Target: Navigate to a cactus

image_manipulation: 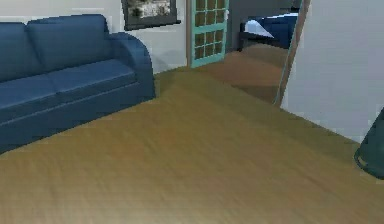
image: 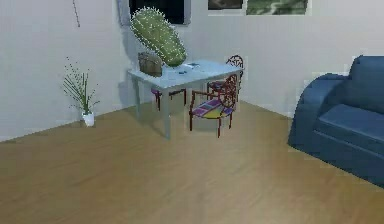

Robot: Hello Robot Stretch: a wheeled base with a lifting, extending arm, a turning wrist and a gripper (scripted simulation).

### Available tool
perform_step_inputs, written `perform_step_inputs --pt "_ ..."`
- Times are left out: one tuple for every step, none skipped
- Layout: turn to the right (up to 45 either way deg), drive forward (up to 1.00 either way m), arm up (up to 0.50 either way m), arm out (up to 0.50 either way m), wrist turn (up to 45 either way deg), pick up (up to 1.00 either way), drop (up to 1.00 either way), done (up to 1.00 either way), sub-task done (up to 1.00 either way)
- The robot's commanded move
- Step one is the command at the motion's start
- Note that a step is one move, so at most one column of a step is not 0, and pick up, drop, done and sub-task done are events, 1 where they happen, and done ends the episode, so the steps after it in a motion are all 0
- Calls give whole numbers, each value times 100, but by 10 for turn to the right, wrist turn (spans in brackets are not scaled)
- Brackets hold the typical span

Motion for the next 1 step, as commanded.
perform_step_inputs --pt "0 100 0 0 0 0 0 0 0"
